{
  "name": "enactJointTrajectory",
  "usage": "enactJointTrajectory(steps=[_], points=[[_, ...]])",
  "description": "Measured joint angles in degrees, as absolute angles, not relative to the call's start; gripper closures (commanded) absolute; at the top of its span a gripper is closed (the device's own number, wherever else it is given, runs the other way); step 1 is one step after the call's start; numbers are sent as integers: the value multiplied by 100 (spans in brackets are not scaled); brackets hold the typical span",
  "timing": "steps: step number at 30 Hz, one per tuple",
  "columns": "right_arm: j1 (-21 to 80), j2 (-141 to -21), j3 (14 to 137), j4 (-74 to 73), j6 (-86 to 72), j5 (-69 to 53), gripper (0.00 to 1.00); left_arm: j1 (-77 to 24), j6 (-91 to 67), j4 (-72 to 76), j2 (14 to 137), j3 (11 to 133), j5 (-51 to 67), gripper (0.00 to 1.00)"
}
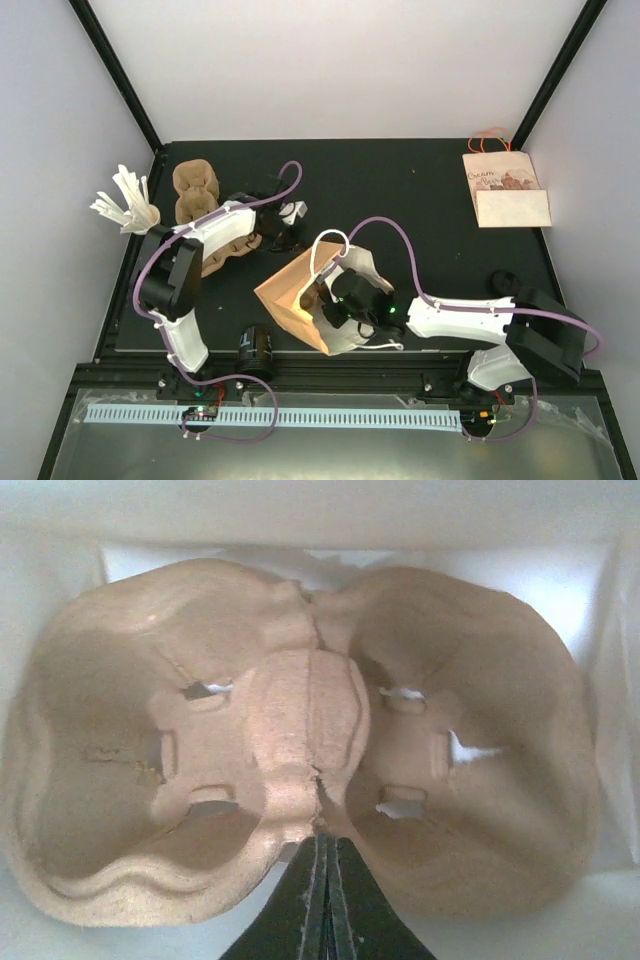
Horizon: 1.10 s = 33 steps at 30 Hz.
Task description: Pack the takeout coffee
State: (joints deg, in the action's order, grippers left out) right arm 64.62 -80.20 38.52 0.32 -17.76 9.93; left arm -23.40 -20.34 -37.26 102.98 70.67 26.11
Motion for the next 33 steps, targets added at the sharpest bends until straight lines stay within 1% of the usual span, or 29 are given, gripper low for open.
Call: enactJointTrajectory(steps=[6,13,18,23,28,33], points=[[6556,-8020,3876,34,-1767,991,98,-2528,-2043,-3597,10543,7249,2969,98],[6563,-8215,4023,-47,-1894,993,96,-2665,-2078,-3409,10663,7393,3096,98],[6602,-8361,4029,-19,-2091,1162,99,-2665,-2080,-3332,10704,7428,3122,98],[6663,-8121,3605,427,-2178,1299,99,-2672,-2084,-3277,10709,7432,3186,98],[6945,-7697,3098,812,-2134,1710,99,-2735,-2102,-3264,10709,7432,3308,98],[7041,-7625,2838,1192,-2082,1835,98,-2766,-2119,-3247,10691,7395,3336,97]])
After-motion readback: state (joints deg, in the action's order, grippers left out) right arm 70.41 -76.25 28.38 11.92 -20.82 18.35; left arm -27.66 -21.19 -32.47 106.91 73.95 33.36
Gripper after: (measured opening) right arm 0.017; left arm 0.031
